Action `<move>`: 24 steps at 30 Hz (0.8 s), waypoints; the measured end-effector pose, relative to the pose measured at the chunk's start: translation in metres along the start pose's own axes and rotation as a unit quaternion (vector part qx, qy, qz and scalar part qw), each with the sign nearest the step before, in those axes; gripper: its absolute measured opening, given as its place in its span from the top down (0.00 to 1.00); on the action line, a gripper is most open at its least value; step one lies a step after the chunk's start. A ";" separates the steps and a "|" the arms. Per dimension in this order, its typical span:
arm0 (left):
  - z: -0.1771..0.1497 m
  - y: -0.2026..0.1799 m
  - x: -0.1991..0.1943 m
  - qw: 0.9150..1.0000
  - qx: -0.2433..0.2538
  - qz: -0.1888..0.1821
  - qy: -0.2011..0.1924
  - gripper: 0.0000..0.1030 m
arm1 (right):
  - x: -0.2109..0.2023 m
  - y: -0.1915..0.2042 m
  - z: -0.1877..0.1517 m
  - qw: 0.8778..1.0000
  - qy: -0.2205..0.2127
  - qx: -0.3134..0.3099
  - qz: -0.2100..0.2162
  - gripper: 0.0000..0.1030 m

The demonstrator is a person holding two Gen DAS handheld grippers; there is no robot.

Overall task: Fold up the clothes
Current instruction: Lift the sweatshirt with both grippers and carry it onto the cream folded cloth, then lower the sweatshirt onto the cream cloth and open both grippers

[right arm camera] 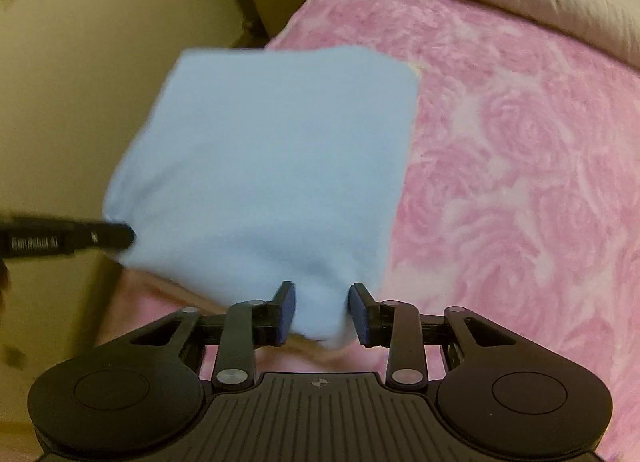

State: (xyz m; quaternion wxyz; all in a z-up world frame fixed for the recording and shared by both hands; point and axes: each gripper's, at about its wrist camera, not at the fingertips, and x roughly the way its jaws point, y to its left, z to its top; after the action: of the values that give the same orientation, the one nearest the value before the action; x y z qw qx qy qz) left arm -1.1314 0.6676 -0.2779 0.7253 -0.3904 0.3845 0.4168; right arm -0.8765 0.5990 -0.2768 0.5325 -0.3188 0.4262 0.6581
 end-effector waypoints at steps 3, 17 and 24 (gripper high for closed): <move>0.009 -0.003 -0.008 1.000 0.000 0.006 0.007 0.98 | -0.001 0.008 0.005 1.000 0.014 -0.023 -0.014 0.67; 0.110 -0.008 0.018 0.999 0.036 0.011 -0.037 0.98 | 0.013 -0.061 0.086 0.993 -0.040 0.107 -0.018 0.68; 0.132 -0.013 0.038 0.999 0.038 0.035 0.004 0.98 | 0.029 -0.062 0.097 0.994 -0.006 0.107 -0.019 0.68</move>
State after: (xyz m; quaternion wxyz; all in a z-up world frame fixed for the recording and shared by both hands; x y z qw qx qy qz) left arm -1.0758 0.7915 -0.2559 0.7229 -0.3508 0.4164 0.4255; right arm -0.8193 0.7030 -0.2743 0.5785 -0.2645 0.4849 0.6002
